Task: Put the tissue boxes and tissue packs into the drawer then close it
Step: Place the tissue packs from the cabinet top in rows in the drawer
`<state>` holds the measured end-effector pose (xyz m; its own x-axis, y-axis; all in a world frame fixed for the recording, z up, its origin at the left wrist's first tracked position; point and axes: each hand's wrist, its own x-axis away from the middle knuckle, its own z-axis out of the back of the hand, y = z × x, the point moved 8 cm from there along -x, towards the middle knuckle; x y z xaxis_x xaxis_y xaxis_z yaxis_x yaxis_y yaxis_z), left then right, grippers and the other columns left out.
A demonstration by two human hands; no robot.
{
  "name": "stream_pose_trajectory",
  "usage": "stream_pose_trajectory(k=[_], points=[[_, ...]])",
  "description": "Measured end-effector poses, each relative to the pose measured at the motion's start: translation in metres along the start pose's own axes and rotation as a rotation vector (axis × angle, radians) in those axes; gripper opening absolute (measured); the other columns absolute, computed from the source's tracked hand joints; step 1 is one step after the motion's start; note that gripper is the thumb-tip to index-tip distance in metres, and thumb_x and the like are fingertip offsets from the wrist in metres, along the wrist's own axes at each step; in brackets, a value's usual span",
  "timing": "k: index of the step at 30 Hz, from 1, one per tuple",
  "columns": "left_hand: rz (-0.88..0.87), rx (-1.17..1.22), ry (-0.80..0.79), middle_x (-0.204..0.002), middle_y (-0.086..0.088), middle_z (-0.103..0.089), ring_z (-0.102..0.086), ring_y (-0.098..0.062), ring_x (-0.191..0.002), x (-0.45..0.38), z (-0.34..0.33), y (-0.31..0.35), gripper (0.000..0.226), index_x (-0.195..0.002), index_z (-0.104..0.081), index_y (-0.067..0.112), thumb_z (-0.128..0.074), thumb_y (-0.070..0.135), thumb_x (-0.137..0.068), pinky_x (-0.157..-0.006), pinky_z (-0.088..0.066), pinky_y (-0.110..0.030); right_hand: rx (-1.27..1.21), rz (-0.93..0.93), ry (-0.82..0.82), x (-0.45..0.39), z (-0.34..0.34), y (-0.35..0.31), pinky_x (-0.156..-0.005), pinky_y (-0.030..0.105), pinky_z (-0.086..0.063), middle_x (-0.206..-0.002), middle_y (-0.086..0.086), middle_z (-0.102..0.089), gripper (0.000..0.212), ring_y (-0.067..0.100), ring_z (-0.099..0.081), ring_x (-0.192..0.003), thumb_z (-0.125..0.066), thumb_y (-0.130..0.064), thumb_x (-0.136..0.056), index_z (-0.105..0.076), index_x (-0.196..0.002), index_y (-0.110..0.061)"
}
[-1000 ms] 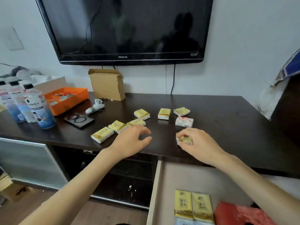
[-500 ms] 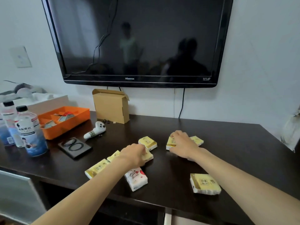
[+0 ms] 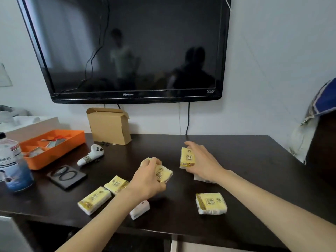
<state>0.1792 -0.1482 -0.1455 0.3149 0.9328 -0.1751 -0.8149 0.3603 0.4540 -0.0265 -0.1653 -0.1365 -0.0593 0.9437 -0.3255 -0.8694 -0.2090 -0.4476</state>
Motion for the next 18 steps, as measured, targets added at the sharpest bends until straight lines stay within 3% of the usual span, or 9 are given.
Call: stream_pose_trajectory(k=[4,8,13,18], points=[[-0.106,0.128,0.063,-0.129,0.009,-0.038,-0.046,-0.014,-0.114,0.031,-0.007,0.051,0.076,-0.138,-0.039,0.033,-0.076,0.029,-0.072,-0.088,-0.043,-0.025,-0.07,0.0,0.026,0.06,0.038,0.014,-0.101,0.036,-0.05,-0.149,-0.009,-0.046,0.099,0.011,-0.048,-0.133,-0.088,-0.023,-0.078,-0.026,-0.153,-0.039],[-0.24,0.164,0.003,-0.131,0.014,-0.037,-0.048,-0.009,-0.112,0.065,-0.037,0.111,0.064,-0.136,-0.047,0.034,-0.071,0.037,-0.076,-0.092,-0.043,-0.024,-0.04,-0.108,0.052,0.134,0.073,0.051,-0.086,0.029,-0.054,-0.13,-0.016,-0.054,0.08,0.002,-0.054,-0.114,-0.088,-0.041,-0.074,-0.037,-0.136,-0.043],[-0.337,0.169,-0.079,-0.131,0.012,-0.04,-0.051,-0.012,-0.104,0.091,-0.095,0.177,0.054,-0.131,-0.052,0.03,-0.066,0.036,-0.079,-0.084,-0.038,-0.022,0.072,-0.201,0.0,0.217,0.102,0.093,-0.081,0.03,-0.052,-0.117,-0.019,-0.053,0.061,0.003,-0.054,-0.104,-0.084,-0.05,-0.074,-0.044,-0.119,-0.046],[-0.372,0.04,-0.192,-0.146,0.0,-0.042,-0.053,-0.028,-0.124,0.094,-0.139,0.219,0.061,-0.142,-0.048,0.021,-0.062,0.038,-0.085,-0.101,-0.04,-0.034,0.1,-0.177,-0.041,0.259,0.109,0.104,-0.084,0.031,-0.049,-0.117,-0.022,-0.051,0.044,0.003,-0.052,-0.103,-0.083,-0.044,-0.08,-0.053,-0.111,-0.04]])
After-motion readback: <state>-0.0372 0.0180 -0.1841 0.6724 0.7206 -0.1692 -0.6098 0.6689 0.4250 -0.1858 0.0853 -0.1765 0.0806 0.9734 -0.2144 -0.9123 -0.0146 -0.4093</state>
